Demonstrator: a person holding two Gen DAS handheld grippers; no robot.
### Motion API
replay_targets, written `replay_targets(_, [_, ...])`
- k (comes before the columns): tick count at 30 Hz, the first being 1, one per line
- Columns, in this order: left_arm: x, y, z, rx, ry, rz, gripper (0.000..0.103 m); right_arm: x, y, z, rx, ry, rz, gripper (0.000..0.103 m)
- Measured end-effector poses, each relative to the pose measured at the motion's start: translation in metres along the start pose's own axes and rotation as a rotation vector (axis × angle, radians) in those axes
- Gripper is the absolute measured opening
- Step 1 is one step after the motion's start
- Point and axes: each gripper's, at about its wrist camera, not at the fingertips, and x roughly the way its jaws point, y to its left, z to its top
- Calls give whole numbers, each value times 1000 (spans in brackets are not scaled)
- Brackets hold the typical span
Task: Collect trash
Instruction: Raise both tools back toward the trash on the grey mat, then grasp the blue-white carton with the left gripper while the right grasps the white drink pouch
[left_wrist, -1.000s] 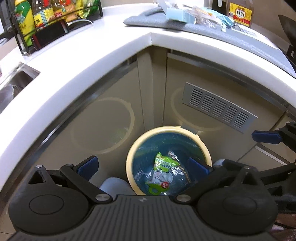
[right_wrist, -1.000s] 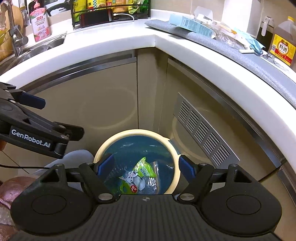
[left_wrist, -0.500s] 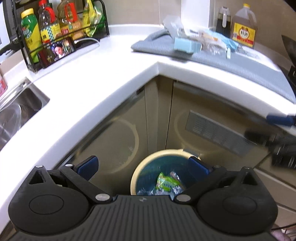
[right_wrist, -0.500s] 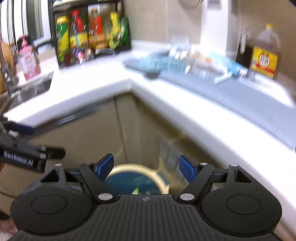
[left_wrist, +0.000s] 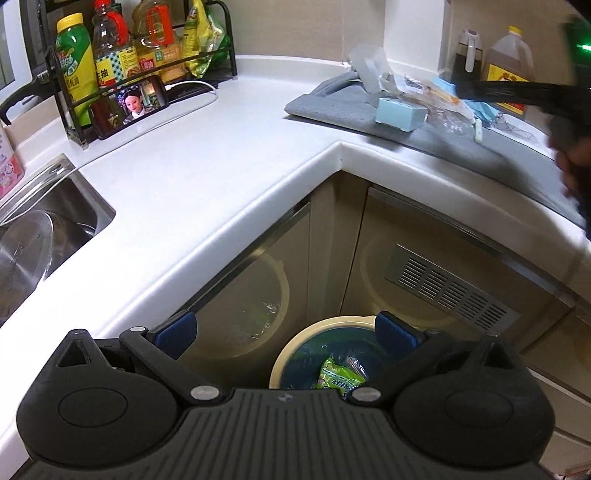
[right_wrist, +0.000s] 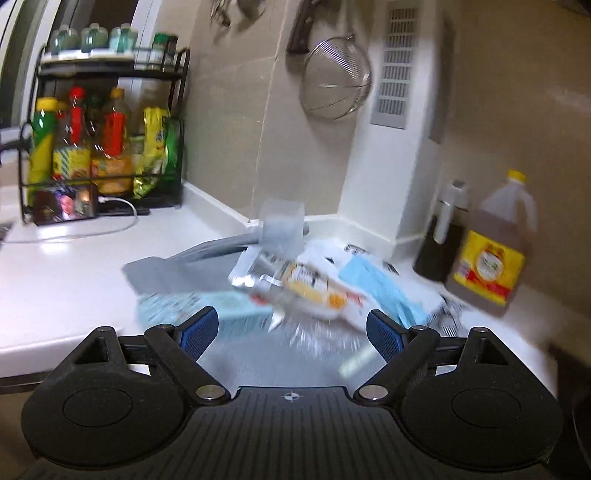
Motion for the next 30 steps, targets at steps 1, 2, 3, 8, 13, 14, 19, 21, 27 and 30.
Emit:
replay_targets(1, [1, 2, 1, -3, 1, 1, 103, 14, 0, 4, -13, 2, -6, 89])
replay_targets(2, [1, 3, 2, -6, 2, 3, 103, 27, 2, 7, -28, 10, -3, 89])
replay_targets(3, [1, 4, 3, -8, 3, 4, 103, 37, 5, 9, -41, 16, 2, 89])
replay_targets(8, [2, 8, 11, -17, 1, 10, 103, 80, 21, 20, -57, 27, 55, 90])
replay_targets(13, [3, 5, 24, -18, -12, -4, 103, 105, 26, 21, -98, 29, 69, 67])
replay_targets(14, [3, 3, 28, -20, -17, -13, 103, 105, 23, 21, -98, 33, 71, 53])
replay_targets(19, [3, -15, 51, 10, -65, -39, 103, 69, -3, 15, -68, -60, 20, 43])
replay_targets(21, [4, -25, 64, 37, -95, -40, 103, 41, -17, 10, -31, -111, 25, 40])
replay_targets(27, [14, -53, 110, 81, -164, -92, 103, -38, -61, -27, 133, -182, 73, 36])
replay_targets(30, [22, -70, 134, 124, -182, -128, 103, -60, -74, -52, 162, -144, 97, 36])
